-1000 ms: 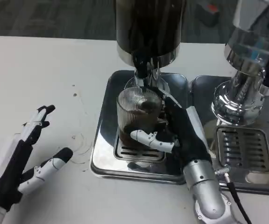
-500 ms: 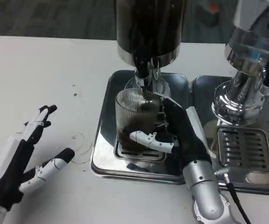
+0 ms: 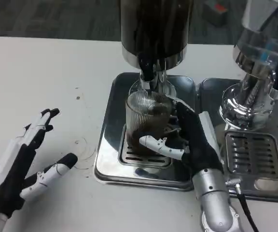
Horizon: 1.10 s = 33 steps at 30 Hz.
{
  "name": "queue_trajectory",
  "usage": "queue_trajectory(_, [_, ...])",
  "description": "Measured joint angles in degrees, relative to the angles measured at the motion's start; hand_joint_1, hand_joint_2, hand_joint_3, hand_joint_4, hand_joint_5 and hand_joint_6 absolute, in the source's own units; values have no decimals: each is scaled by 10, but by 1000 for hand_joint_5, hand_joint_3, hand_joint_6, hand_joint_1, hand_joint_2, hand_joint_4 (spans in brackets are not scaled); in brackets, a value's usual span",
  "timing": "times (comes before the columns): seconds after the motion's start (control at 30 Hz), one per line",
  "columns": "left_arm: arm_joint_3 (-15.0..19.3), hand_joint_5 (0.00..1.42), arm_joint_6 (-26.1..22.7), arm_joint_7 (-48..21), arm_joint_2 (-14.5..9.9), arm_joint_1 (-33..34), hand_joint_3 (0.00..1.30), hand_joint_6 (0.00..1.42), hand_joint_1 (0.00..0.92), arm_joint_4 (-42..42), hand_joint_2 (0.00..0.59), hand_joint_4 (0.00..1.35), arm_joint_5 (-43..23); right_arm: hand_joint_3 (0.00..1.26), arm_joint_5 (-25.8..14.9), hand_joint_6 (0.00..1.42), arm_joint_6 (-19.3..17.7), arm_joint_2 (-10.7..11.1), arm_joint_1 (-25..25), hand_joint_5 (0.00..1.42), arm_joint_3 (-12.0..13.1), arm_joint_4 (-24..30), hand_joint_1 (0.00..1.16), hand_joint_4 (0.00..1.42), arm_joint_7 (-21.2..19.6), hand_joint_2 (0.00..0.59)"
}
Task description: Grasp the cup under the faucet to collect the drink, then remove the cup.
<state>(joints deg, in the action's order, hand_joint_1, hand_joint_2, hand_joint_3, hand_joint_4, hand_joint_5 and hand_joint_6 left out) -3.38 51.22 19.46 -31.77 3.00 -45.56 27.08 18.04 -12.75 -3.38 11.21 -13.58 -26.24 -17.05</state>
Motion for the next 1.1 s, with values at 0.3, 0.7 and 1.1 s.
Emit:
queue_trajectory(0.3, [-1, 159, 0, -2, 0, 11, 86, 27, 0, -6, 134, 0, 1, 361, 18, 836, 0, 1, -8, 654, -9, 8, 1007, 518, -18, 243])
queue_trajectory(0.7, [-3, 159, 0, -2, -3, 12, 87, 27, 0, -9, 134, 0, 1, 435, 19, 901, -6, 0, -23, 697, -9, 14, 1020, 548, -41, 235])
queue_trajectory(1.1, [-6, 163, 1, -3, -4, 13, 88, 26, 0, -9, 133, 0, 5, 482, 29, 930, -10, 1, -26, 731, -12, 20, 1029, 570, -64, 234])
